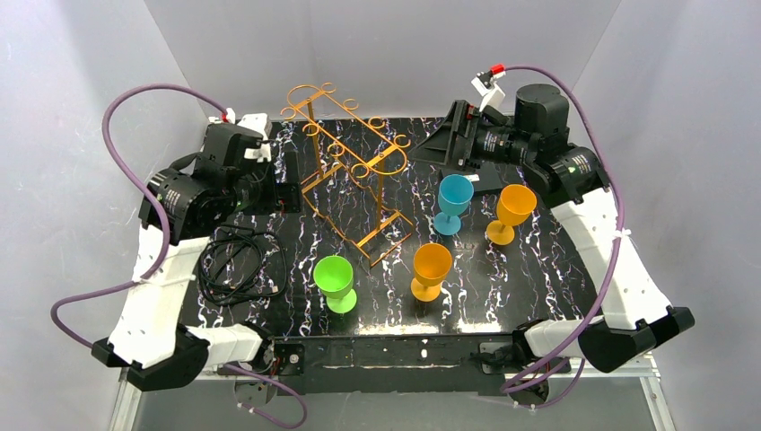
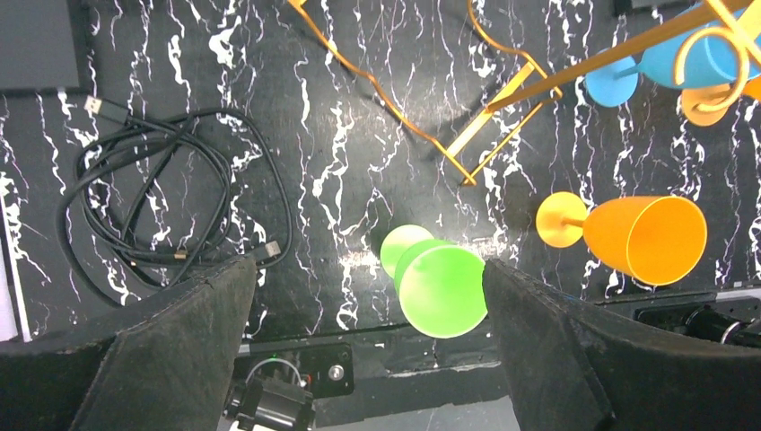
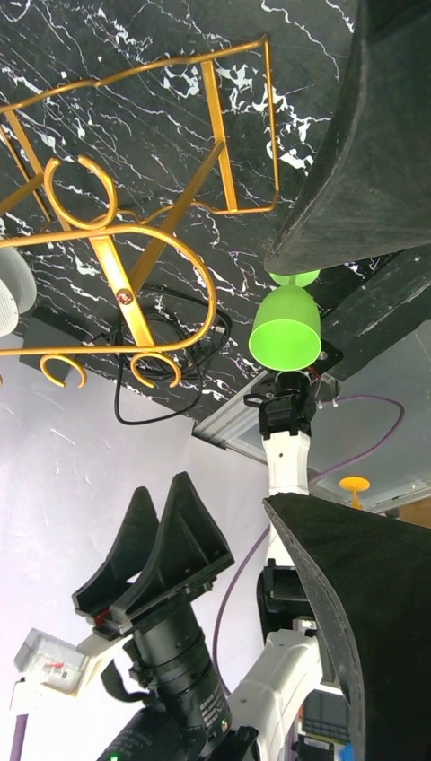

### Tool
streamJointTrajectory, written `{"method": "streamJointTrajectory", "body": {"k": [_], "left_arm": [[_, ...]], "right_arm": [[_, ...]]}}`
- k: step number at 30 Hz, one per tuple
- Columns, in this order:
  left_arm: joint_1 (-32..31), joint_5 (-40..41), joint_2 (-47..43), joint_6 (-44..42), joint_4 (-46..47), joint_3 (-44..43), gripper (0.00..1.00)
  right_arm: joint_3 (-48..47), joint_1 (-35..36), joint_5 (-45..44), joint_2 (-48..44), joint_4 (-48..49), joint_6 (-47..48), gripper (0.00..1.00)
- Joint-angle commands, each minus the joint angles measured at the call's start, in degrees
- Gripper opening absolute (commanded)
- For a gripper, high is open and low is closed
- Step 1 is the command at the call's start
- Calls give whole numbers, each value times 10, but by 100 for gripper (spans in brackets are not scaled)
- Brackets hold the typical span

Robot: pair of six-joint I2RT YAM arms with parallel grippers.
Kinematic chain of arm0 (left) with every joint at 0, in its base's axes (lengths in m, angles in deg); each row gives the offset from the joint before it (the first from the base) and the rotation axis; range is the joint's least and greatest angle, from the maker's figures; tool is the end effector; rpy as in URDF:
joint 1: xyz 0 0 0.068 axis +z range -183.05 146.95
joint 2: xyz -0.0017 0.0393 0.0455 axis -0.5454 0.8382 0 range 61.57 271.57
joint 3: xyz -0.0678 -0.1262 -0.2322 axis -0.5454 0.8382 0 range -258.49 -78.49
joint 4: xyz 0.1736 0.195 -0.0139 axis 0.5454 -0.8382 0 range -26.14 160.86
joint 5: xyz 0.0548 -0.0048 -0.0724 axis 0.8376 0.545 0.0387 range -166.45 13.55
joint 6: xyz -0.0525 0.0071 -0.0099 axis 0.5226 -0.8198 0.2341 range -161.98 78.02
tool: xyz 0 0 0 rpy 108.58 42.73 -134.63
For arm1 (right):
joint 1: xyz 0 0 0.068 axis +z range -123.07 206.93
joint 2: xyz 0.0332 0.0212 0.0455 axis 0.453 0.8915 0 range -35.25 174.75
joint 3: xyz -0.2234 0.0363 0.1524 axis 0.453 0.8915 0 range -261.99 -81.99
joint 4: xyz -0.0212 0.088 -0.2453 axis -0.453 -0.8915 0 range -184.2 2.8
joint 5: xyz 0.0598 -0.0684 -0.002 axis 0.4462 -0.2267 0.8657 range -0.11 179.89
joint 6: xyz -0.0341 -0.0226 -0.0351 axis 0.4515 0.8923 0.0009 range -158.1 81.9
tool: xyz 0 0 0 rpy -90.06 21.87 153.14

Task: Take the wine glass off the wine glass rack

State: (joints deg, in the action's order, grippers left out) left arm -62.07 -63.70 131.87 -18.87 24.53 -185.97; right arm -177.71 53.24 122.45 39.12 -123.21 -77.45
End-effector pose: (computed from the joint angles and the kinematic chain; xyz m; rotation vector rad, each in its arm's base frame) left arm 0.1763 -0.0889 0.5406 -0.0759 1.7487 -0.4772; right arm 0.2208 0.1306 0.4866 -0.2150 1.9840 1.2928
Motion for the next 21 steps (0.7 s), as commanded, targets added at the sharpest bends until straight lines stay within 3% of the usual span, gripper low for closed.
{"method": "streamJointTrajectory", "body": {"k": [1, 6, 13, 21], "left_arm": [[5, 26, 14, -25, -27, -46, 98], [8, 36, 23, -47, -12, -76, 98], [11, 51, 35, -69, 27, -91, 98], [14, 79, 72, -84, 43, -122, 98]], "right_arm": [[10, -4, 30, -7, 54, -13, 98], [10, -9, 18, -14, 54, -8, 98], [13, -46, -95, -48, -25, -19, 98], [16, -120, -100, -87, -84, 15, 98]]}}
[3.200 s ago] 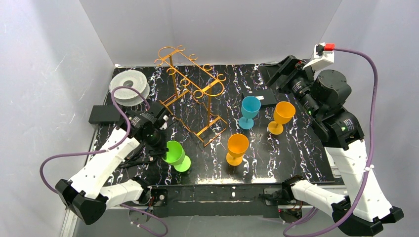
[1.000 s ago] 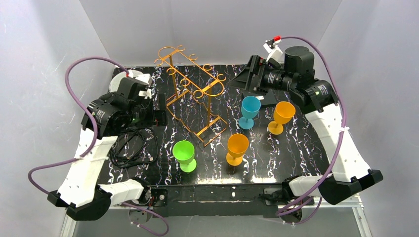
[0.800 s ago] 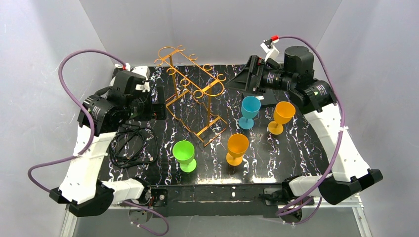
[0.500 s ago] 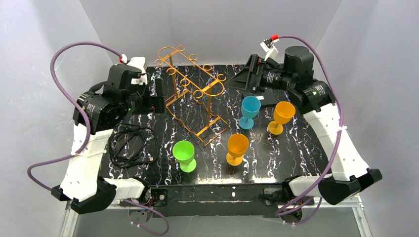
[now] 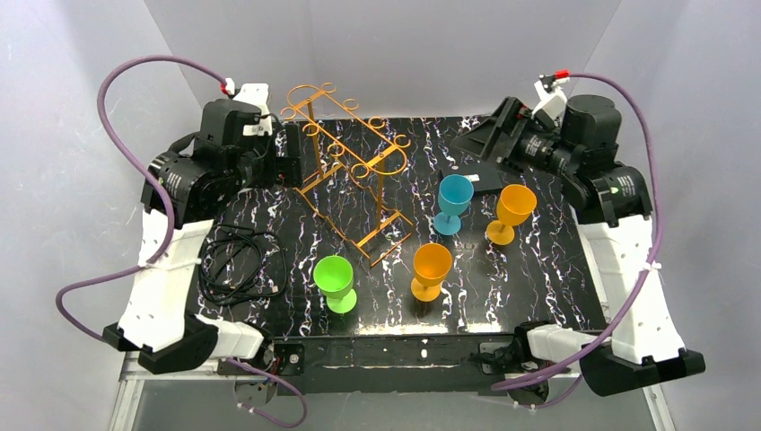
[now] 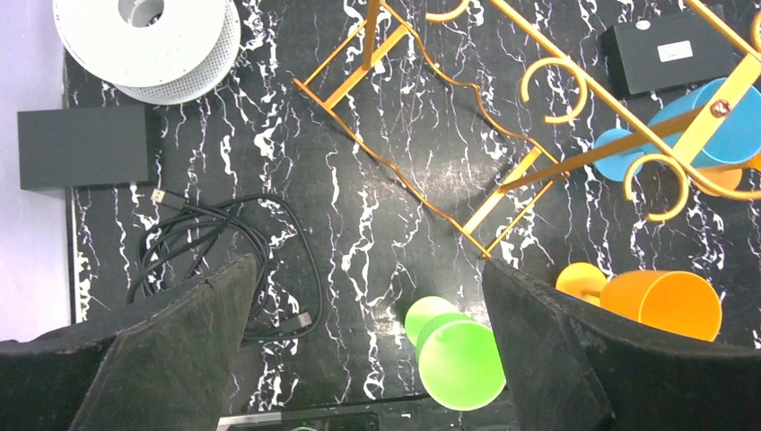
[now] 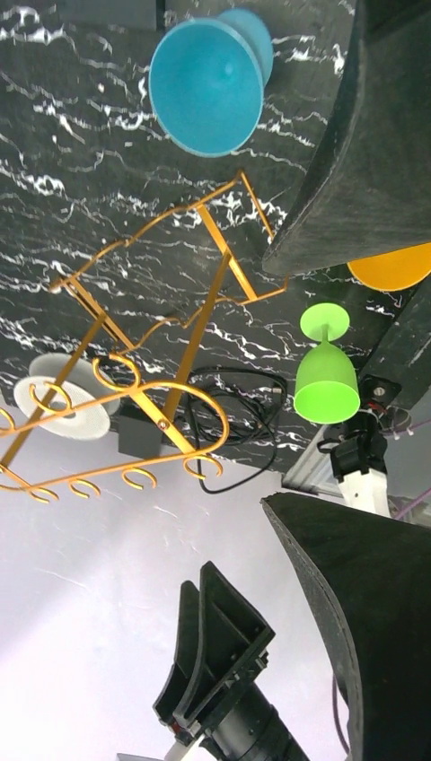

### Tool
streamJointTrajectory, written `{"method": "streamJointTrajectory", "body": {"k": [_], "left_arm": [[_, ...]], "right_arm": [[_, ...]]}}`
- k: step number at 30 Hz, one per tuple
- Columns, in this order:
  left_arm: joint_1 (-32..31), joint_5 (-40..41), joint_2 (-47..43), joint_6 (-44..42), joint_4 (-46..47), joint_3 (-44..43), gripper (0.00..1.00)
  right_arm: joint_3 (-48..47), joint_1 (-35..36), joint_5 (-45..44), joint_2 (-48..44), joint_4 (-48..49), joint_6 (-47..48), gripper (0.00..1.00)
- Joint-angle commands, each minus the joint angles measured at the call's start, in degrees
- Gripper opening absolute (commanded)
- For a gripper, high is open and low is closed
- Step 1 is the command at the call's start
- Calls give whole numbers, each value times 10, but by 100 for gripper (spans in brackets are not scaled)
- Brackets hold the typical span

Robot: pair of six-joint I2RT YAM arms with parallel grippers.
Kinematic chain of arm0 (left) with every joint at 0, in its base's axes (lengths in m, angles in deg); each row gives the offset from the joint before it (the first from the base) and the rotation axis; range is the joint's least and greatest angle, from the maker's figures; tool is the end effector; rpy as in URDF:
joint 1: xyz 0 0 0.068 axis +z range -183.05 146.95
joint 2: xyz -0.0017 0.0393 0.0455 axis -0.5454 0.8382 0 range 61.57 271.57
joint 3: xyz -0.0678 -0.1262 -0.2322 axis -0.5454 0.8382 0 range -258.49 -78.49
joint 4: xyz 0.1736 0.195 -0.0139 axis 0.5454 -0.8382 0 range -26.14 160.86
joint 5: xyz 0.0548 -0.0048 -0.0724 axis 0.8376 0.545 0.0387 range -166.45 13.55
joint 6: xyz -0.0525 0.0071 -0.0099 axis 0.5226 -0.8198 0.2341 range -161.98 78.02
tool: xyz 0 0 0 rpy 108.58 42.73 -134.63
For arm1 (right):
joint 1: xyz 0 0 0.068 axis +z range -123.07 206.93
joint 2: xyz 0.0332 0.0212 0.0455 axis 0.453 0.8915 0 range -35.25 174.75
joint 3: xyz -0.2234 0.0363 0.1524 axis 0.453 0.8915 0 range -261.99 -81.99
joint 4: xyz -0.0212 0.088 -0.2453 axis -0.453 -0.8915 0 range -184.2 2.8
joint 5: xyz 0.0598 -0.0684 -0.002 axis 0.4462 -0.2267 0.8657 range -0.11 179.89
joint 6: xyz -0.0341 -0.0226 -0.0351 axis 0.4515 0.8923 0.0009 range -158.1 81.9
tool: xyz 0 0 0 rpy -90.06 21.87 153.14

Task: Take the wine glass off the wine glass rack

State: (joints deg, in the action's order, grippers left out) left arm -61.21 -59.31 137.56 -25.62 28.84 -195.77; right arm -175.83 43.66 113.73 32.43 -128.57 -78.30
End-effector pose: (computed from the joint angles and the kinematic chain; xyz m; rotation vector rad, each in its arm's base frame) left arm 0.1888 -0.0892 0.5750 -0.0714 1.5936 -0.3699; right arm 0.2027 0.0760 0.4917 0.0875 1.9498 1.0598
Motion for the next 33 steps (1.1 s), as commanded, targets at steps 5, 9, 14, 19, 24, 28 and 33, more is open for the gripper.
{"method": "streamJointTrajectory", "body": {"k": [5, 9, 14, 19, 24, 28, 33], "left_arm": [[7, 28, 30, -18, 26, -29, 98], [8, 20, 43, -7, 34, -29, 98], [8, 8, 56, 5, 40, -30, 98], [8, 5, 62, 6, 33, -33, 98], [8, 6, 60, 2, 32, -28, 98], [8, 8, 54, 2, 35, -19, 98], [8, 11, 46, 0, 40, -6, 98]], "right_arm": [[18, -45, -32, -41, -42, 19, 98], [19, -46, -26, -39, -41, 21, 98], [18, -46, -18, -35, -38, 26, 98], [23, -47, -14, -35, -36, 24, 98], [31, -52, -12, -39, -34, 19, 98], [34, -55, -6, -39, -32, 16, 98], [44, -55, 22, -42, -12, 16, 98]]}}
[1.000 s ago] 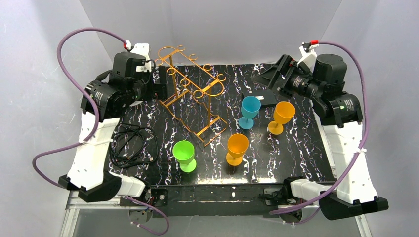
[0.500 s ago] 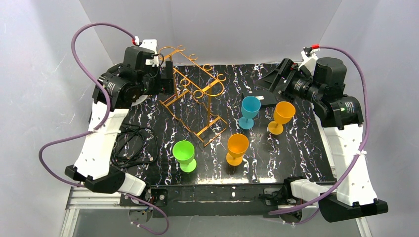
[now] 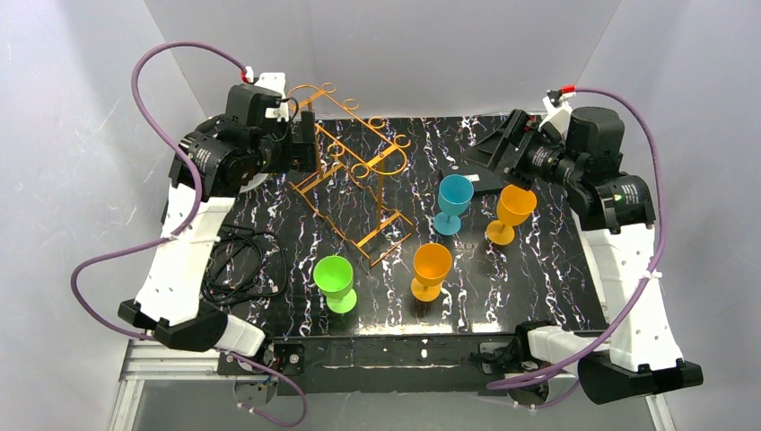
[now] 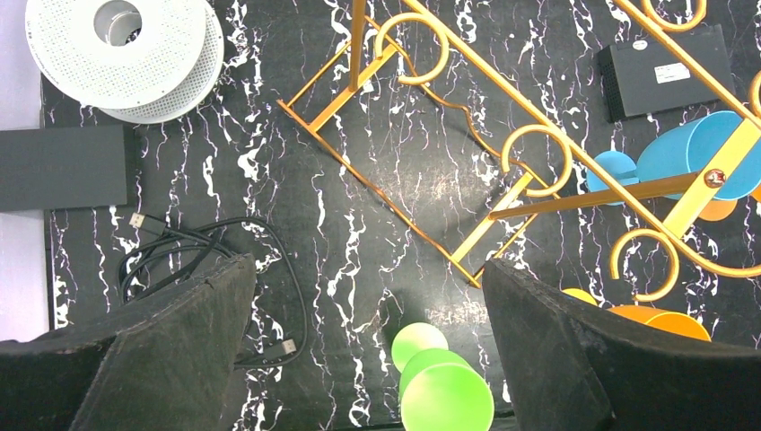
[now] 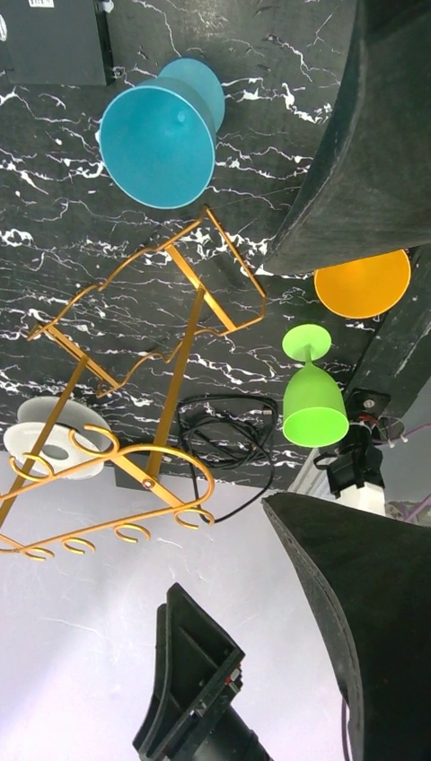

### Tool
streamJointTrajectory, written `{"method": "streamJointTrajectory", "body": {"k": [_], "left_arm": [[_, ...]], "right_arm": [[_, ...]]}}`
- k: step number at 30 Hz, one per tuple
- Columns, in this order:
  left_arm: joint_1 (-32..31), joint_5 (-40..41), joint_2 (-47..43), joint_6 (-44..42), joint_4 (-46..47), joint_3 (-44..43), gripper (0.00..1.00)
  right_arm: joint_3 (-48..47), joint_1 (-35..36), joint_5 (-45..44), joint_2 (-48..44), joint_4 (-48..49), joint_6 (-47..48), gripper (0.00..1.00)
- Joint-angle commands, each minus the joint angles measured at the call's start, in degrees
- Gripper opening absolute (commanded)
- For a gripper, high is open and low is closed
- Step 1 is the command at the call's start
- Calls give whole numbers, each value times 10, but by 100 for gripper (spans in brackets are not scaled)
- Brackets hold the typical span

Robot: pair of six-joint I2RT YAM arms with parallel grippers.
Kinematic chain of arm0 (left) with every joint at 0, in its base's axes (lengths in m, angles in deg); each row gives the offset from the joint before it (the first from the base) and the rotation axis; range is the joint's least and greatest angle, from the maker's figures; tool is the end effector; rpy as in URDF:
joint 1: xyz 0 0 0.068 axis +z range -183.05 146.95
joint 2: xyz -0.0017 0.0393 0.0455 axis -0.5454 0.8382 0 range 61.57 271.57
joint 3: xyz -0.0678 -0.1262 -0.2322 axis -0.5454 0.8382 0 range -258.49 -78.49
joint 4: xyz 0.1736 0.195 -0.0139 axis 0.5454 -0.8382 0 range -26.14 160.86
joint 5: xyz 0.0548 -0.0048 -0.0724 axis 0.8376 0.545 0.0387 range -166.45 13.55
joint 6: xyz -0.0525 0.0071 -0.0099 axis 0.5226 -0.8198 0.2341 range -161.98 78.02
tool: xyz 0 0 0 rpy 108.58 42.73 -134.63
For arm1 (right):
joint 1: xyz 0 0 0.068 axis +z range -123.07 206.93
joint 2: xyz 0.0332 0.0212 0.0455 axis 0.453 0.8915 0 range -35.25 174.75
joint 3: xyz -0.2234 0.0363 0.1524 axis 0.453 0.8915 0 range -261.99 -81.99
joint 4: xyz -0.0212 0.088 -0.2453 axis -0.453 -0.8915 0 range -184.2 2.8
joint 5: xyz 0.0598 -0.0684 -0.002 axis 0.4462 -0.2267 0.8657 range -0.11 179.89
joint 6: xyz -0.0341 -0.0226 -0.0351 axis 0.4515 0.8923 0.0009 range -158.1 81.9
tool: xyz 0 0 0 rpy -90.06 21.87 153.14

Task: Take the wine glass off the wine glass rack

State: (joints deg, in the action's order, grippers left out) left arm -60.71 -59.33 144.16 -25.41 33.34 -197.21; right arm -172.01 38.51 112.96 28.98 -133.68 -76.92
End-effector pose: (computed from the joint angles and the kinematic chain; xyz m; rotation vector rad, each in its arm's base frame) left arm 0.2319 -0.1098 0.5656 -0.0789 1.6039 -0.3621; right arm 0.1926 0.0538 0.4742 0.1975 2.0172 0.9615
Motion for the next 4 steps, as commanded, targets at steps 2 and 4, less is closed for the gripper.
{"method": "streamJointTrajectory", "body": {"k": [2, 4], "left_arm": [[3, 11, -23, -2, -5, 12, 98], [3, 11, -26, -4, -2, 16, 98]], "right_arm": [[6, -3, 31, -8, 41, 2, 98], [8, -3, 24, -11, 40, 0, 98]]}}
